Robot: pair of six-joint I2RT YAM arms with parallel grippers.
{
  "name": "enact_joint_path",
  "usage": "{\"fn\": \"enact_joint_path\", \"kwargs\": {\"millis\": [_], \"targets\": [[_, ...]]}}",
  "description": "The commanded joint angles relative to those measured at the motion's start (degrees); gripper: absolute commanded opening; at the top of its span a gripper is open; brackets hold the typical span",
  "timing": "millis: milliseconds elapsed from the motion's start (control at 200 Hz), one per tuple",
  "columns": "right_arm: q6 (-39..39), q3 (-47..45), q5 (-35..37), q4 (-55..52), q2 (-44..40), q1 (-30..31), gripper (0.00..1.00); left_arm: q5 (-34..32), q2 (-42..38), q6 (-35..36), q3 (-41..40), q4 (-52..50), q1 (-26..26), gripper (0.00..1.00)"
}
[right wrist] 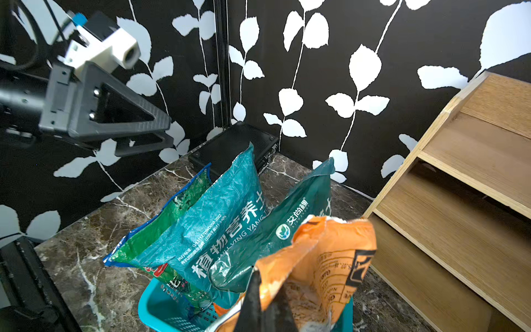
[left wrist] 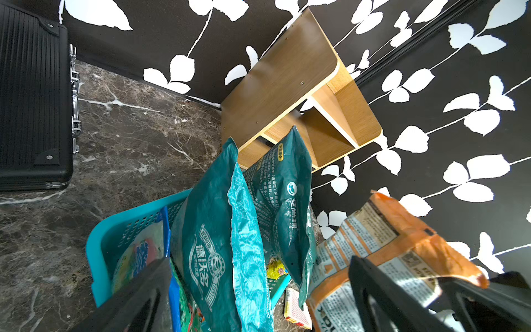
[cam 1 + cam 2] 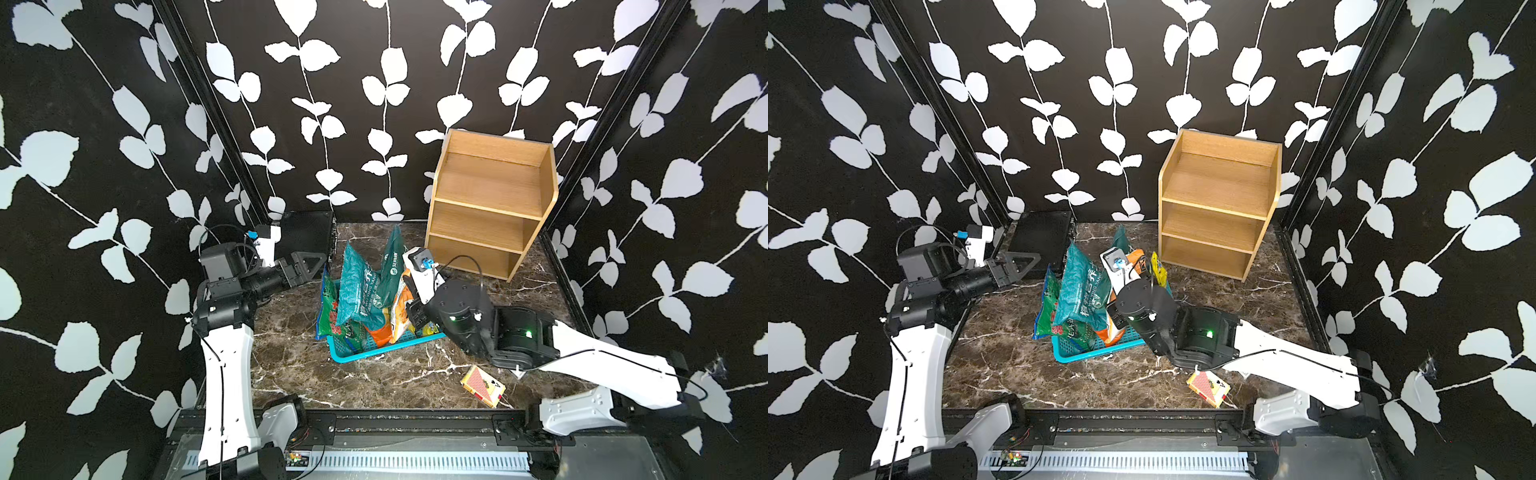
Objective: Take down the fertilizer bag from the shelf
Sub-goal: Place the fertilizer bag in the storage box.
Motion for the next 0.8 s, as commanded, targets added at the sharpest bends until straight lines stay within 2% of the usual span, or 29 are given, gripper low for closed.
{"fn": "enact_joint_path", "kwargs": {"millis": [0,225,625,795], "targets": [[-0.1,3.5,4.1,9.3,0.4,0.3,0.0,1.0,-0.2,0.0,-0.6,1.3,0.2,0.99],[0.4,3.6,5.5,10.4,3.9,0.3,0.0,1.1,-0.3,-0.1,-0.6,1.3,0.2,0.99],[3.1,-2.2,6.4,16.1,8.2,0.3,0.0,1.1,-0.4,-0.1,-0.6,1.3,0.2,0.99],[2.7,-8.8,7.1,22.3,6.9,0.5,0.0,1.2,-0.4,-0.1,-0.6,1.3,0.2,0.99]]}}
